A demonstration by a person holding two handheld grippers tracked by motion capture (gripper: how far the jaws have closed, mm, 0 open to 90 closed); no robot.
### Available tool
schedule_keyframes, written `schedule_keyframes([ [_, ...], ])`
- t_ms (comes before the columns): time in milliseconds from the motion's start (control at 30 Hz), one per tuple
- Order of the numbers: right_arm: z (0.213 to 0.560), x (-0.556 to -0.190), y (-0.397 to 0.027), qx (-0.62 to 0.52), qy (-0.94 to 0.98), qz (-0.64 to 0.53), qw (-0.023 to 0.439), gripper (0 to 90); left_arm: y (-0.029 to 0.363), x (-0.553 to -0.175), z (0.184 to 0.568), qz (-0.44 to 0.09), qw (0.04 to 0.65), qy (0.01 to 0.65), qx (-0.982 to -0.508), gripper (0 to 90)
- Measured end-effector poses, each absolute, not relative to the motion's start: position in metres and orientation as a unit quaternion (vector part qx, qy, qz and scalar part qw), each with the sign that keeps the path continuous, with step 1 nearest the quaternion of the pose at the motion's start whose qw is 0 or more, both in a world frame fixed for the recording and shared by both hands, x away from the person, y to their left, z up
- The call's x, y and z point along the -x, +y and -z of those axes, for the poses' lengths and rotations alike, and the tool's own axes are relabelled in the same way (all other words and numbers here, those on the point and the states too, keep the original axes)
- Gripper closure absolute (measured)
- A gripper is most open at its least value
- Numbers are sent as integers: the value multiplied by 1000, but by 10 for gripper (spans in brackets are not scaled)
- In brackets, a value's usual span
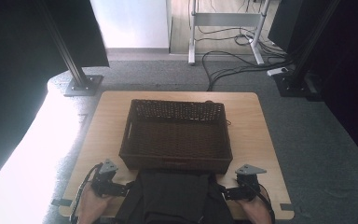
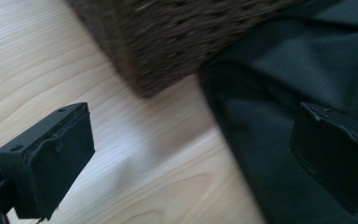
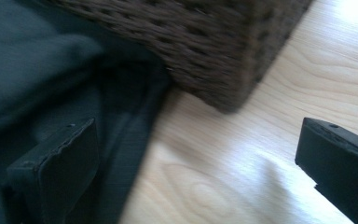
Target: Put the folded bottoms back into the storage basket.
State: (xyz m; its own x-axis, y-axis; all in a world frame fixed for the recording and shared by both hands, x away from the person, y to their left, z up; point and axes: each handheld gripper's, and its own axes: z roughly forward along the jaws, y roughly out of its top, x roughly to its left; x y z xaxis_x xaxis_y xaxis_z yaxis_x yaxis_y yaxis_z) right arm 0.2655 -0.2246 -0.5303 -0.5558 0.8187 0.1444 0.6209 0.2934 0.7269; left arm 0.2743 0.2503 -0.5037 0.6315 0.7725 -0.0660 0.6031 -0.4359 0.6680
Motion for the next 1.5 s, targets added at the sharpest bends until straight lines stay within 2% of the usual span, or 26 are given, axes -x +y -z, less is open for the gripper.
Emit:
schedule_keyframes([
  [267,516,-257,-207,-442,796,-397,111,0,227,-264,487,-124,349,391,-843,0],
  [633,510,-254,-173,-430,803,-404,82,0,193,-258,483,-87,371,376,-845,0],
  [833,523,-260,-161,-452,803,-383,74,0,179,-259,502,-87,333,389,-855,0],
  [1100,536,-265,-163,-476,795,-372,47,0,183,-260,516,-76,324,415,-847,0],
  [1500,540,-266,-167,-477,800,-360,48,0,191,-262,525,-55,329,434,-837,0],
])
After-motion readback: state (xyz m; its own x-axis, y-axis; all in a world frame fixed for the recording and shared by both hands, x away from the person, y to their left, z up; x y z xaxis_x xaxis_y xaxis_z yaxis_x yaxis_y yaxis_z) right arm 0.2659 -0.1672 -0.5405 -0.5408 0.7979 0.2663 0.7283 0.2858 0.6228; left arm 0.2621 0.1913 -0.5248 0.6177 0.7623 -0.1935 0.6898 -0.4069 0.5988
